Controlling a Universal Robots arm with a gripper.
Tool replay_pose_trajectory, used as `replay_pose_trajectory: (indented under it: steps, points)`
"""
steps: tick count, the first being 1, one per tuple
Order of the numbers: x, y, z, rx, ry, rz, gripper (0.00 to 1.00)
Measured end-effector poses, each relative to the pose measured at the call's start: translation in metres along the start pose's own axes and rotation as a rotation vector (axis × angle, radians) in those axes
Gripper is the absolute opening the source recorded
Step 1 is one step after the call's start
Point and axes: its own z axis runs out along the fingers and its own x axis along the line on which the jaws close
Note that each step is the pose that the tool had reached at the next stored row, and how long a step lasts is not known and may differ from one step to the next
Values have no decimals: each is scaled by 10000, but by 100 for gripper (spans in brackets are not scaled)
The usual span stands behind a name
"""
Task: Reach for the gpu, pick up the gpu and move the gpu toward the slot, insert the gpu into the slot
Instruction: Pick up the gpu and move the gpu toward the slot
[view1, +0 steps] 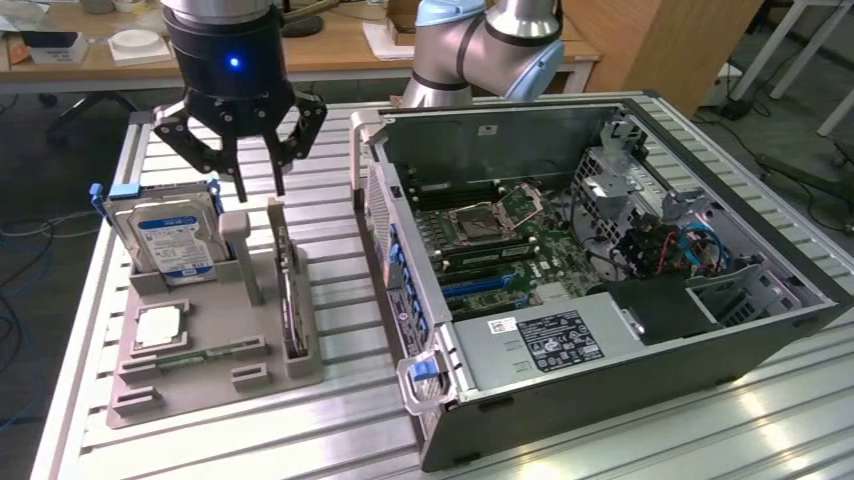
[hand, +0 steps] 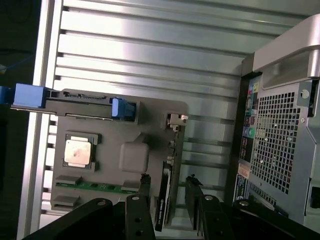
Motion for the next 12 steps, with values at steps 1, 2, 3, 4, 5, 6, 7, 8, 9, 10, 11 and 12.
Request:
replay_pose_trajectory:
  steps: [1, 2, 3, 4, 5, 6, 7, 8, 9, 10, 11, 12]
  points:
    - [0, -1, 17, 0, 8, -1, 41]
    - [-1, -1, 32, 4, 12, -7, 41]
    - [-1, -2, 44, 17, 13, -11, 41]
    - [-2, -3, 57, 24, 14, -15, 41]
    - [-2, -4, 67, 29, 16, -21, 41]
    - [-1, -4, 78, 29, 15, -26, 41]
    - [-1, -4, 84, 30, 16, -29, 41]
    - [-1, -4, 91, 30, 16, -32, 41]
    - [-1, -5, 100, 29, 15, -36, 41]
    - [-1, -5, 110, 30, 16, -42, 41]
    - [-1, -6, 122, 30, 16, -44, 41]
    - [-1, -6, 131, 30, 16, -46, 41]
